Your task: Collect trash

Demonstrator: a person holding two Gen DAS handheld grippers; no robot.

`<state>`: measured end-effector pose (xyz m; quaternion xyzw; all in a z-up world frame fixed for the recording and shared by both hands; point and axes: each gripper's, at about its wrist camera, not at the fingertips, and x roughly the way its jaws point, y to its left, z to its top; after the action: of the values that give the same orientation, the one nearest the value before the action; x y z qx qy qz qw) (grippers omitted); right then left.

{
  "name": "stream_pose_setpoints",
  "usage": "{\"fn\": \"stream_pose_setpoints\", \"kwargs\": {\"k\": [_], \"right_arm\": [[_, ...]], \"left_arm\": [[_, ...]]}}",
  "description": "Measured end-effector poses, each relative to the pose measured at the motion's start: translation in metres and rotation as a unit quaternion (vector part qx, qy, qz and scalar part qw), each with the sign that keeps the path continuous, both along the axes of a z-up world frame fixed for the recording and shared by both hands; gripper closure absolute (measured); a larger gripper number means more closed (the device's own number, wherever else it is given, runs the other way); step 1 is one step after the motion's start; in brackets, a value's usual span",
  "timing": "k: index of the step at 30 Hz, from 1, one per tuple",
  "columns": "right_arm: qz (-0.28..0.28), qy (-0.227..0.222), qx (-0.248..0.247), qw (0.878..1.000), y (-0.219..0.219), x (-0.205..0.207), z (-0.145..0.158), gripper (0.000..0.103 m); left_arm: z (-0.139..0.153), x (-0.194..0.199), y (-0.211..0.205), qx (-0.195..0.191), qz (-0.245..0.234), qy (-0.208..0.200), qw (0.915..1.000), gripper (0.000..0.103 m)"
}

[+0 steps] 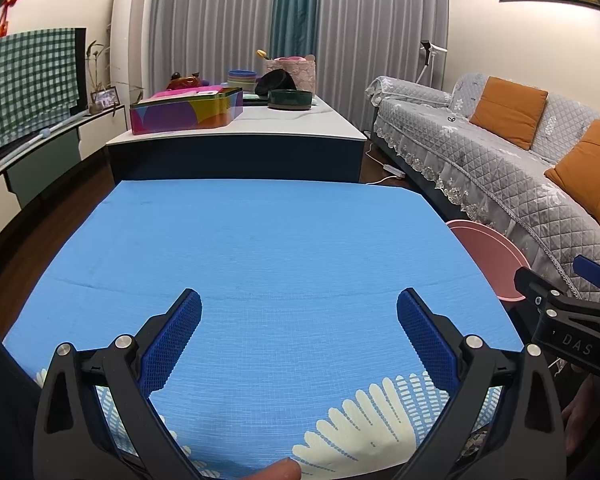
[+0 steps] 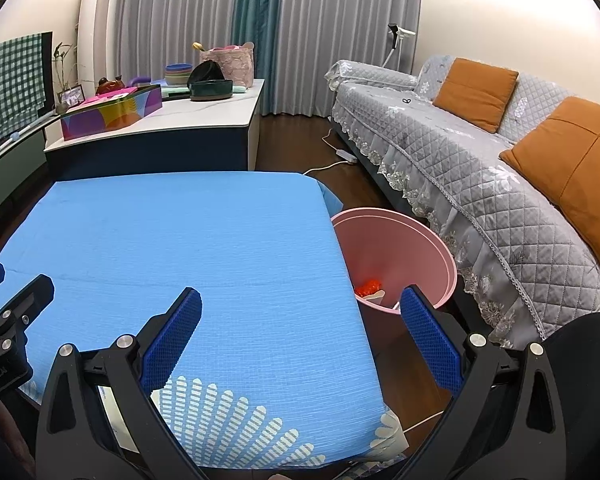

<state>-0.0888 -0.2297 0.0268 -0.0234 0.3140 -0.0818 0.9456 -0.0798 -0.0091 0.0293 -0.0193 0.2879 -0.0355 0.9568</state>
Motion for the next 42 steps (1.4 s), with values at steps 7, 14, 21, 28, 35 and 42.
{"fn": "stream_pose_setpoints", "kwargs": {"k": [7,14,21,28,35,42], "right_arm": [[0.0,0.0,-0.001,1.0,0.0011,-0.0001,-0.0002,0.005],[-0.001,0.0,0.0,1.0,0.0007,-0.0008,-0.0005,0.005],[-0.001,0.0,0.0,1.0,0.0002,-0.0017,-0.0004,0.005],[-0.001,0.0,0.0,1.0,0.0001,-0.0016,-0.0005,0.005],[-0.003,0.002,-0.002,1.0,0.0014,-0.0006,-0.0019,0.005],[-0.005,0.002,0.0,1.0,-0.0049,0.0004,-0.0034,0.005]], "left_arm": [[-0.0022,-0.0001,-0.0003,0.0,-0.003,0.011,0.9999,0.008],[-0.0007,-0.0019,-0.0014,-0.004,-0.003,0.009,0.9999,0.008],[-0.0014,-0.001,-0.0011,-0.004,0.001,0.007,1.0,0.008],[-0.0016,-0.0013,-0.0018,-0.004,0.001,0.006,1.0,0.008],[-0.0007,0.0003,-0.0026,-0.01,0.0,0.006,0.9999,0.008],[-0.0001,0.0016,-0.0062,-0.007,-0.005,0.006,0.9999,0.008]]}}
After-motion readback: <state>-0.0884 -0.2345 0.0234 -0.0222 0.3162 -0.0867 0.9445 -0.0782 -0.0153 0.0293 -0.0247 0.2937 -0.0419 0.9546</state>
